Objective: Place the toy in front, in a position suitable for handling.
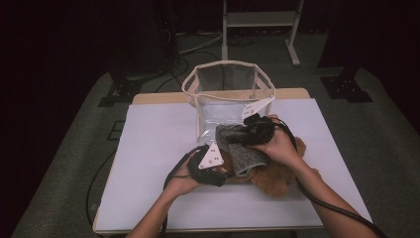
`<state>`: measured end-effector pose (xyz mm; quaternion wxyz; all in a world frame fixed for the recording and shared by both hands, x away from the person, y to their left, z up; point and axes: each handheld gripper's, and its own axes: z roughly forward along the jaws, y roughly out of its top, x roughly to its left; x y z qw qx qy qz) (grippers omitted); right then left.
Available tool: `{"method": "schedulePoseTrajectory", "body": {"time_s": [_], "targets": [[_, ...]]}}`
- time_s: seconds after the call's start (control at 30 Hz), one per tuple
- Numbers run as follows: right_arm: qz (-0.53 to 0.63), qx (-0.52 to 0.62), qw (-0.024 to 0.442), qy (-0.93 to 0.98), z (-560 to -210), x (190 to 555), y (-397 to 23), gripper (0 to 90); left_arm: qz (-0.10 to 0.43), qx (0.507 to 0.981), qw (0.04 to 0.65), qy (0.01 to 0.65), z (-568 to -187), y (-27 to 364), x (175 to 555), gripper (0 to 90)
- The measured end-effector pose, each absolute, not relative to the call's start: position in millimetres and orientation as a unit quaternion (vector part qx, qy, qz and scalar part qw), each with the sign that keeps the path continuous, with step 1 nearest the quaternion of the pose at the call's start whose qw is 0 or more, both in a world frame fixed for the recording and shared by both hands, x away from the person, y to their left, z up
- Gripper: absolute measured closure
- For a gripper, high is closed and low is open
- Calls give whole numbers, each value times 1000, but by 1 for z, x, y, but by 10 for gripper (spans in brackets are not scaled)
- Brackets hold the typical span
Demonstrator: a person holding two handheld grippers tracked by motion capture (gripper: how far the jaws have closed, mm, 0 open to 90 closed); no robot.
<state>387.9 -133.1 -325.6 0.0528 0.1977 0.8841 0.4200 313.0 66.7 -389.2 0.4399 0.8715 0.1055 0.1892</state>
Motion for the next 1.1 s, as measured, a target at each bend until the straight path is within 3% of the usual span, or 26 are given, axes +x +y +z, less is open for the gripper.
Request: {"method": "schedulePoseTrajectory", "body": {"time_s": [0.63,0.9,1.1], "targets": [[407,204,64,888,-337,319,-203,781,171,874,432,142,-401,74,328,290],[409,234,48,881,-370,336,-200,782,163,885,409,150,-407,78,332,258],[402,239,71,881,-370,349,-194,786,169,881,417,144,-403,89,331,239]]}}
